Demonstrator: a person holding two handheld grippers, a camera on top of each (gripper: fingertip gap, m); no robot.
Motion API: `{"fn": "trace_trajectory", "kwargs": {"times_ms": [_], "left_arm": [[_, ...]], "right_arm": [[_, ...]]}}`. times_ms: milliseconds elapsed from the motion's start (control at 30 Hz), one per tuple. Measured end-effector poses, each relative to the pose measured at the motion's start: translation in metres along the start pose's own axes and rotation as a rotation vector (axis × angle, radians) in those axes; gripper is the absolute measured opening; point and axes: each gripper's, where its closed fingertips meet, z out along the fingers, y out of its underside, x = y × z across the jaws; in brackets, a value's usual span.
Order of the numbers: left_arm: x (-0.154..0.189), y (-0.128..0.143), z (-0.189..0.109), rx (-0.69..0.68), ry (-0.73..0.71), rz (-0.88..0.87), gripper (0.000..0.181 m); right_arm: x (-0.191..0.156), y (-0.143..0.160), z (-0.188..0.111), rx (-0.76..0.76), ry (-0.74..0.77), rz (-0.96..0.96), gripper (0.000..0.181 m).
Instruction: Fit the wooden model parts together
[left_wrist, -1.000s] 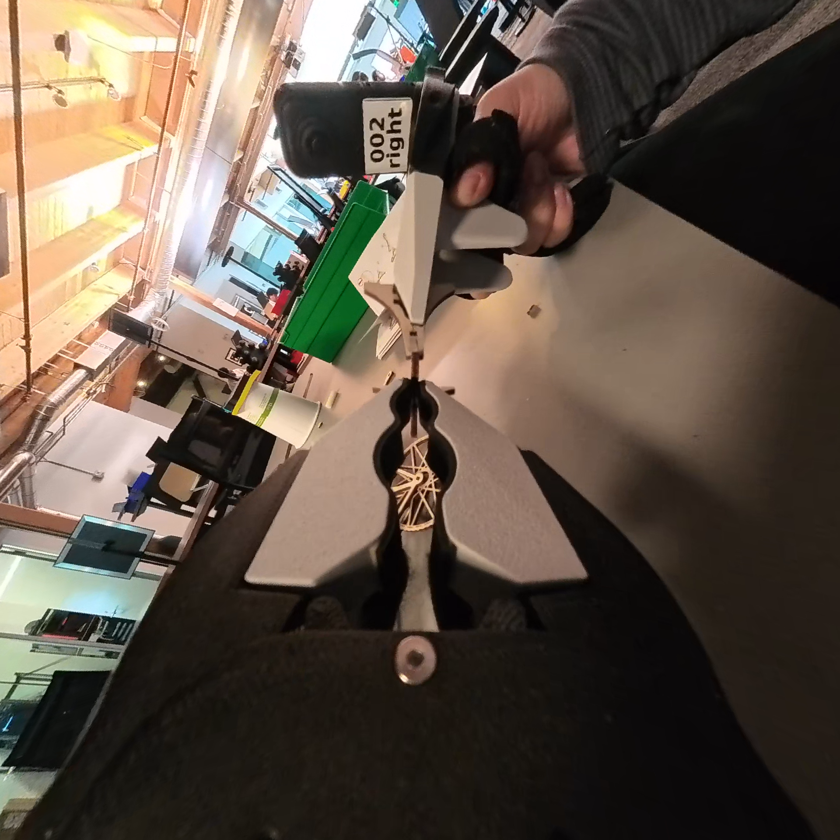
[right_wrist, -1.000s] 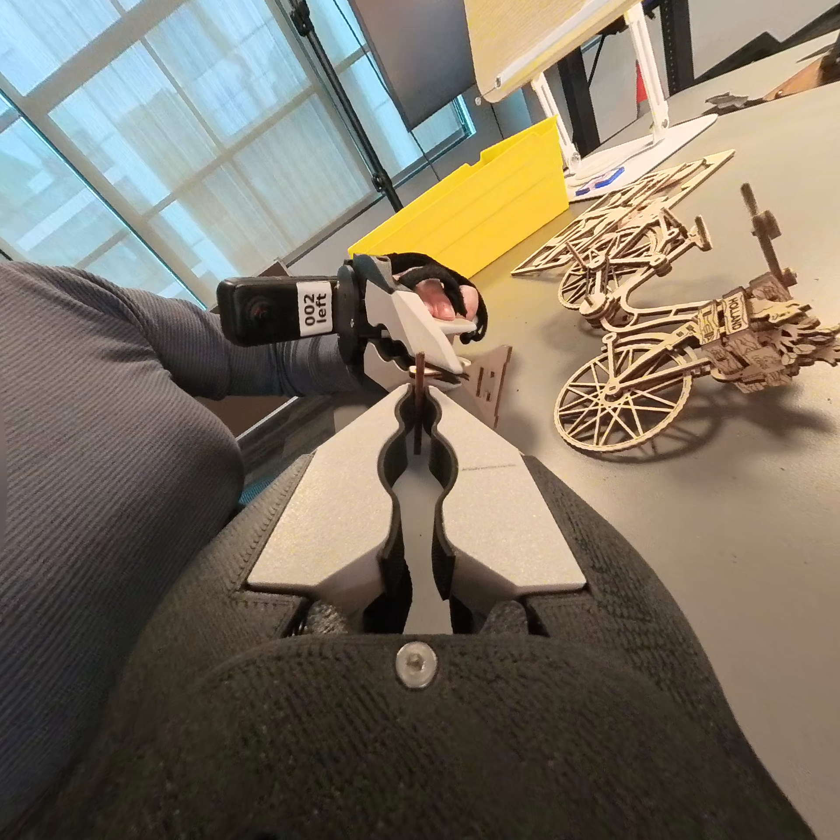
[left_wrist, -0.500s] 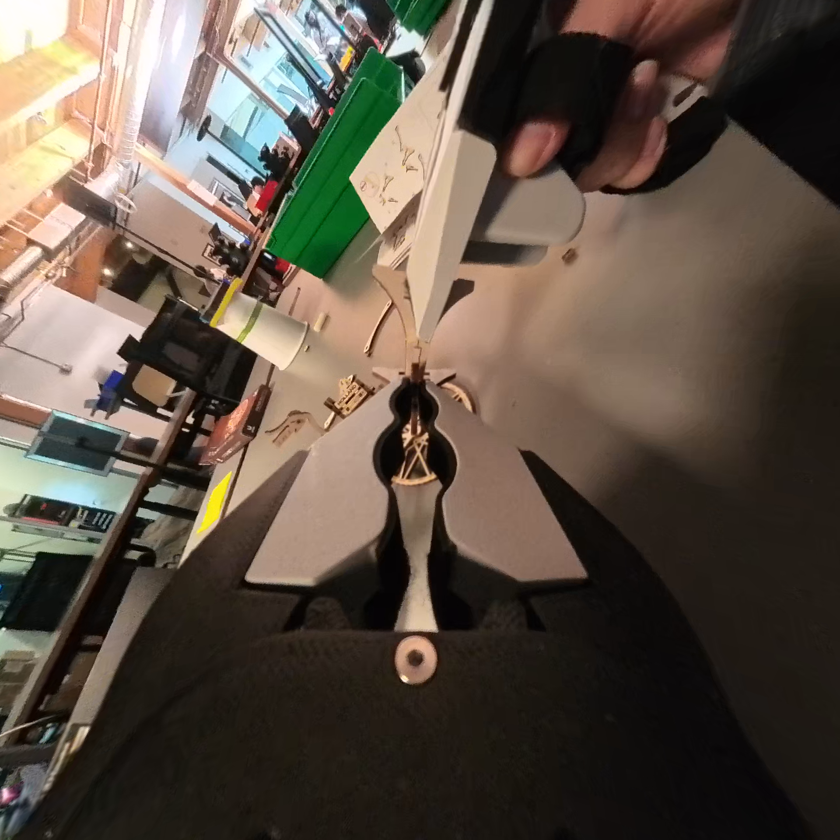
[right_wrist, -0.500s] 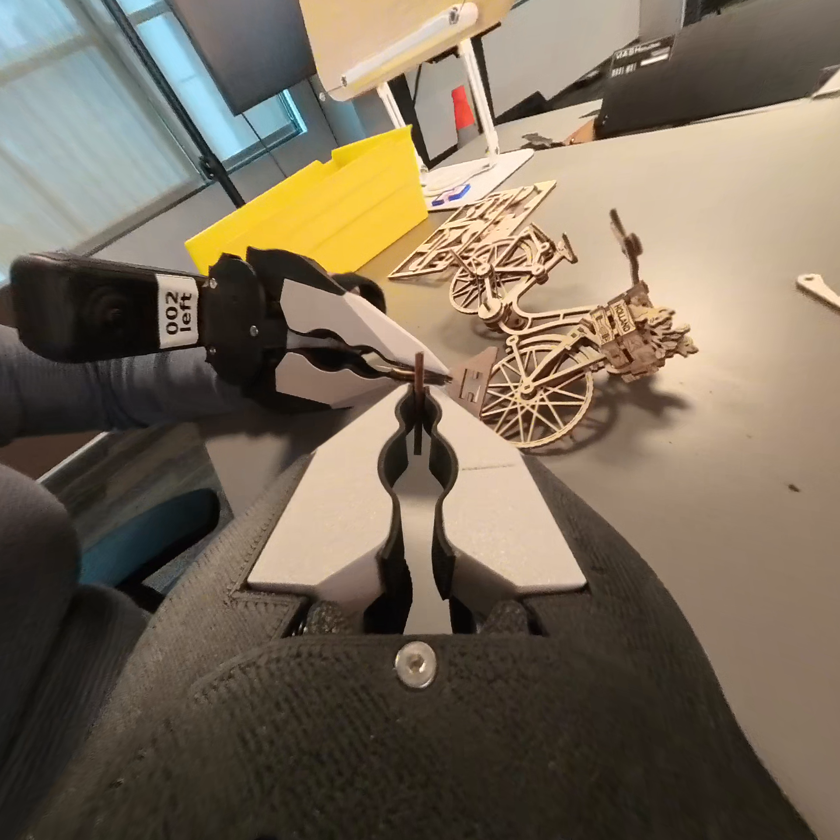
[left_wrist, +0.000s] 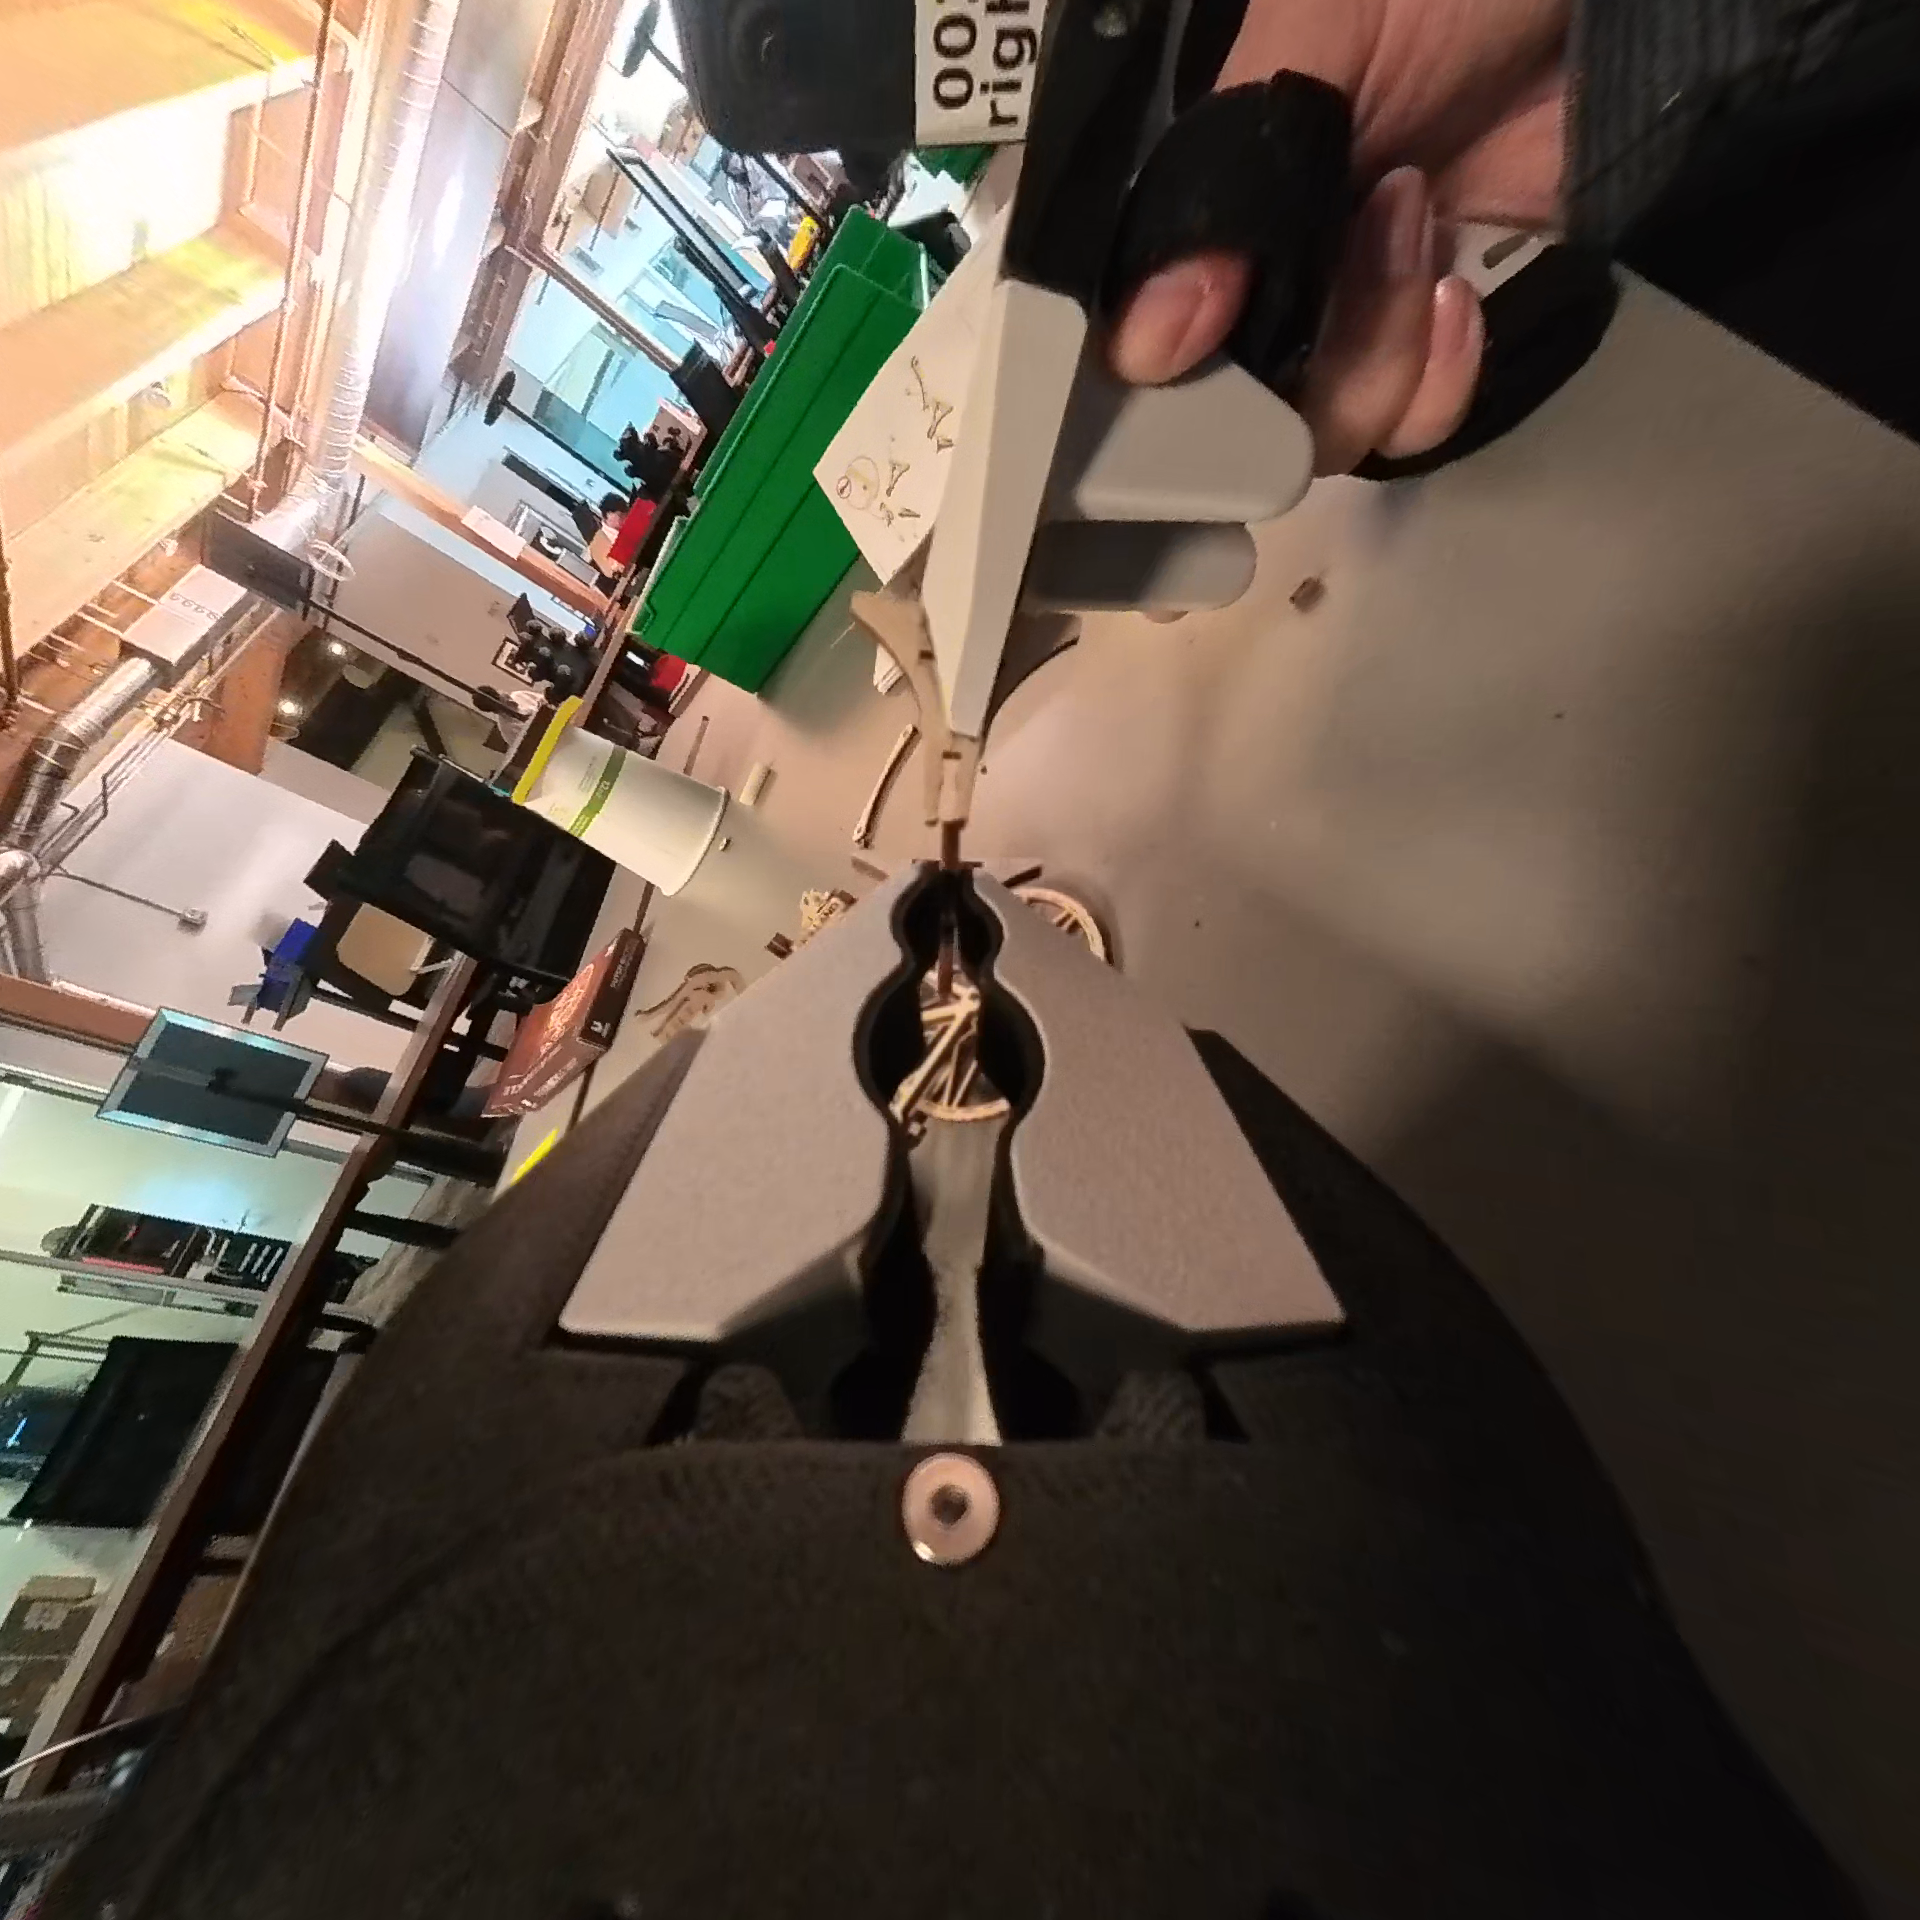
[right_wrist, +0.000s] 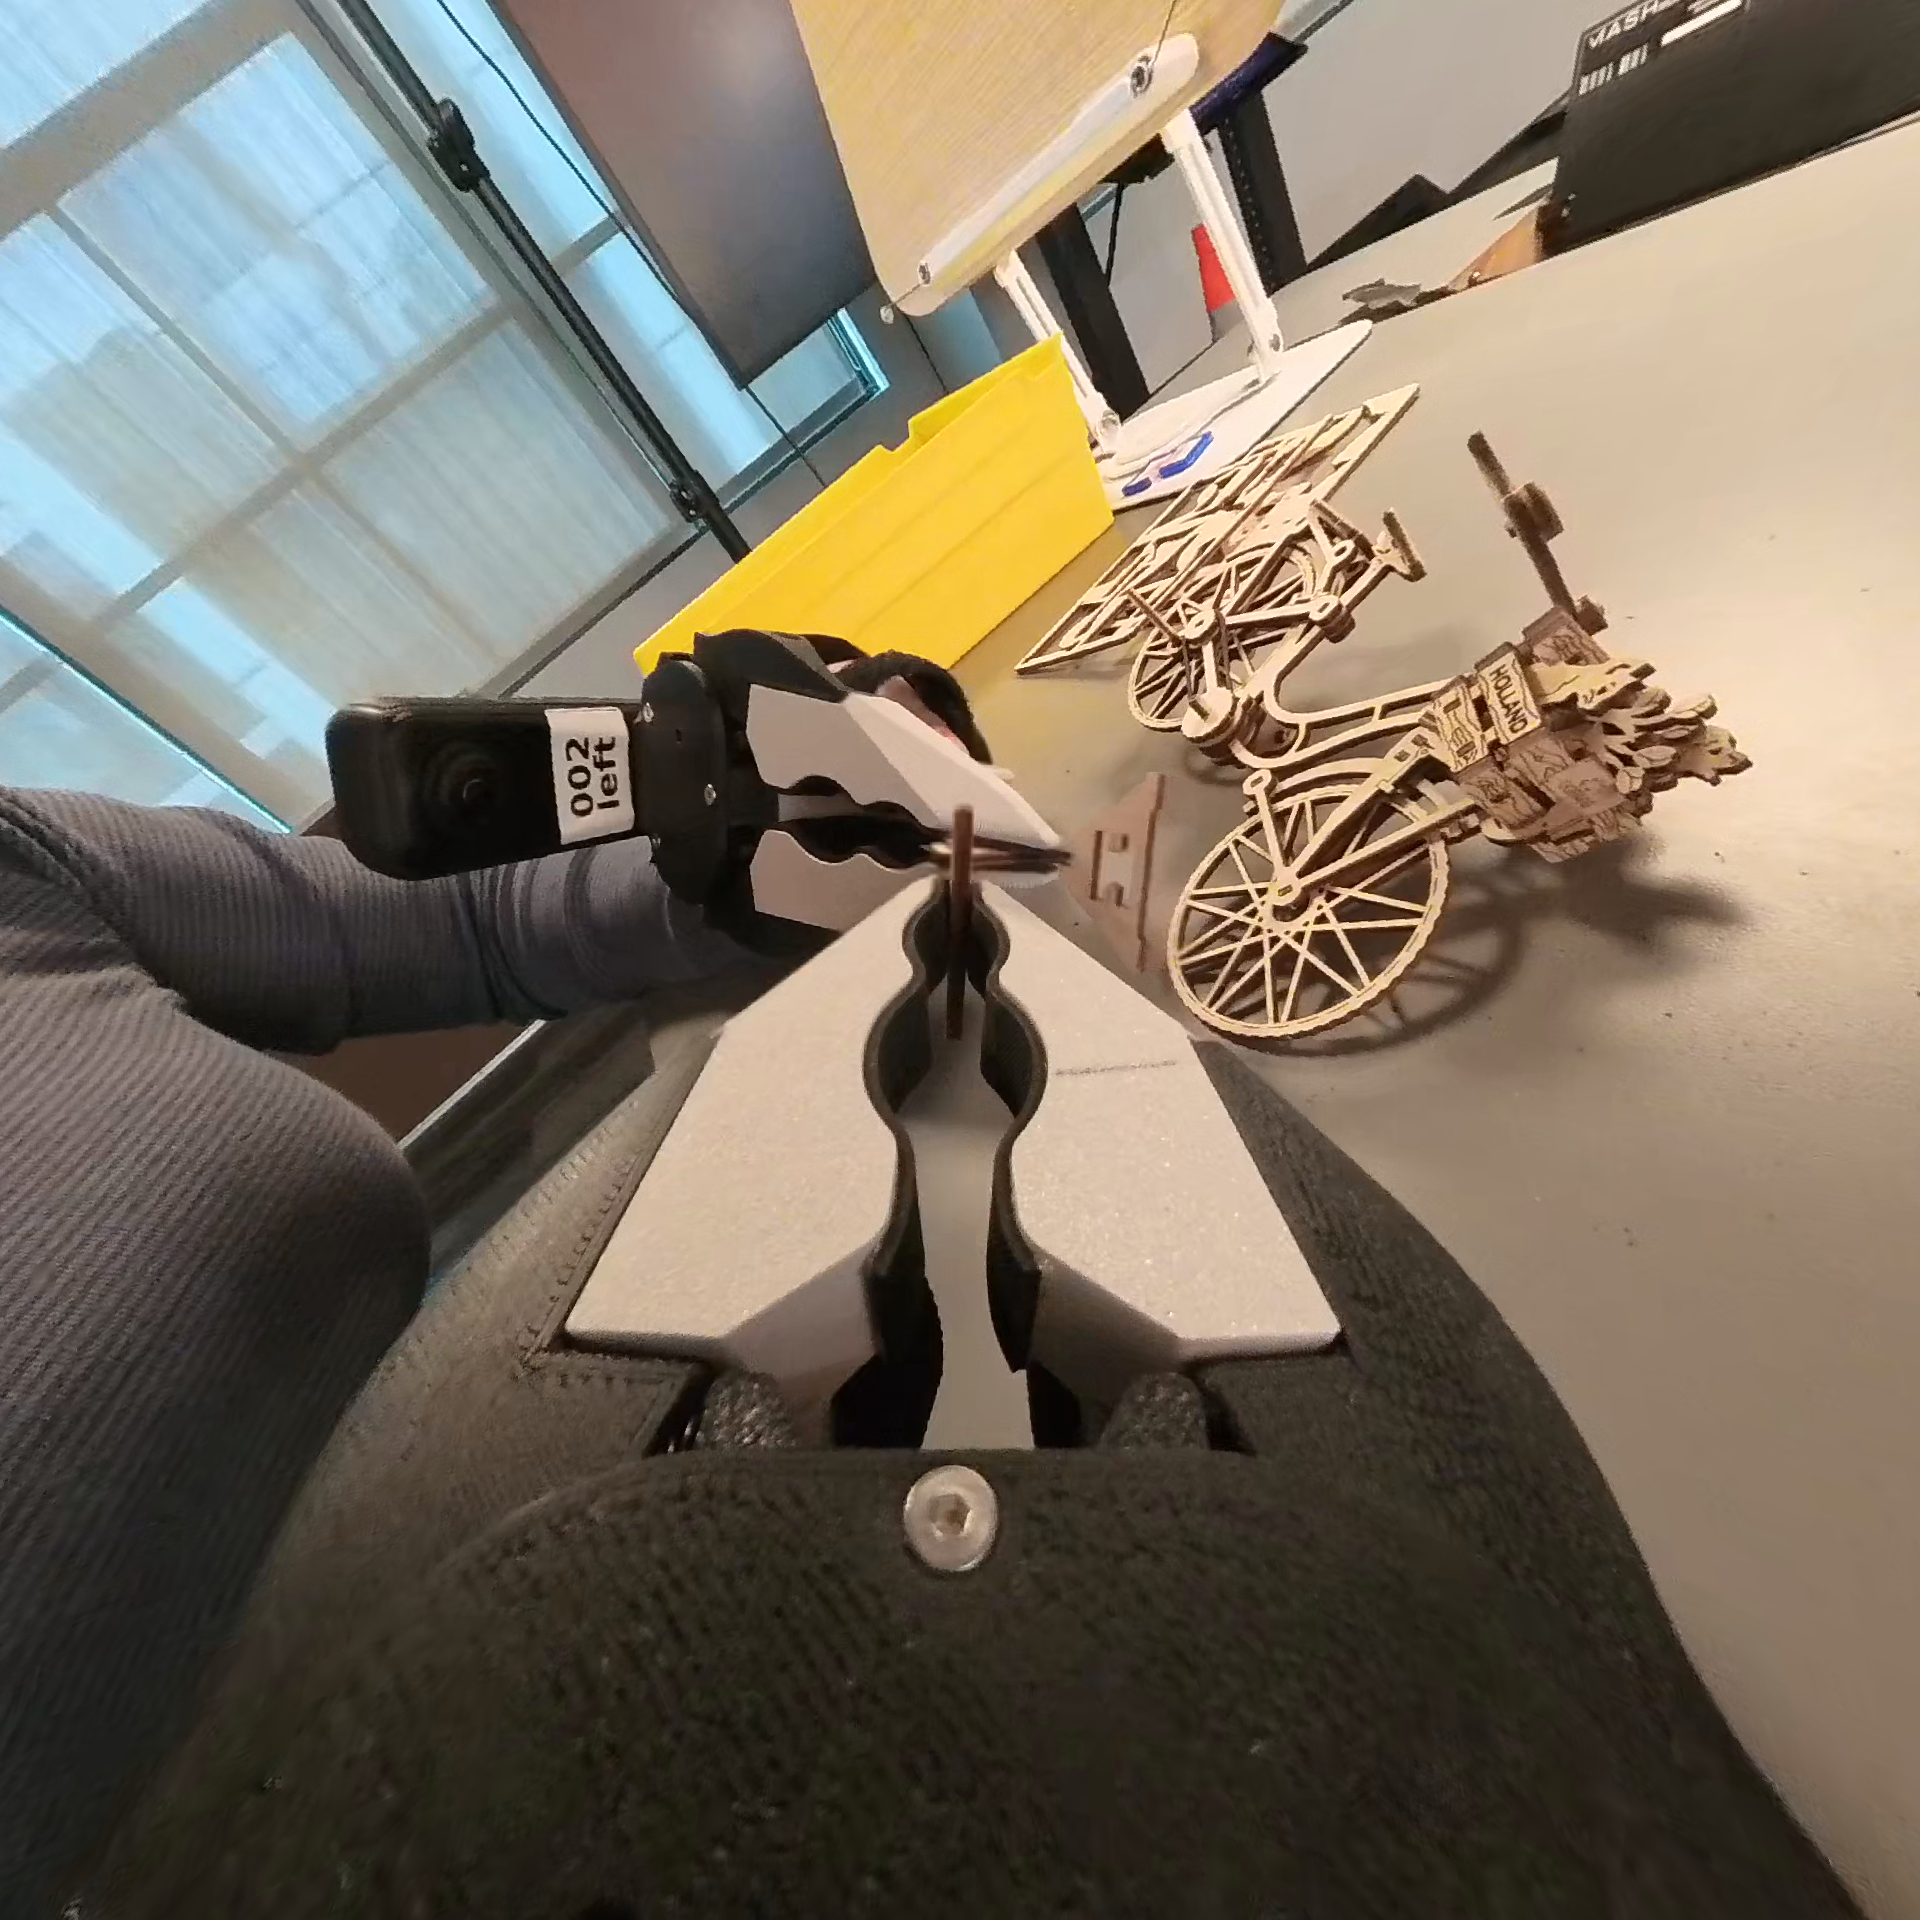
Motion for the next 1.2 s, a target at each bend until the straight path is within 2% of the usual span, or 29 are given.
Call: {"fn": "trace_trajectory", "kwargs": {"times_ms": [400,800,1200], "left_arm": [[0.002,-0.004,-0.001,0.023,0.012,-0.011,0.0],[0.006,0.001,0.0,-0.026,0.034,-0.055,0.0],[0.009,0.005,0.002,-0.059,0.038,-0.019,0.001]], "right_arm": [[-0.001,0.0,0.0,-0.01,-0.005,-0.022,0.0],[0.002,0.005,0.003,-0.042,0.021,-0.029,0.0],[0.002,0.006,0.0,-0.048,0.031,-0.047,0.0]]}}
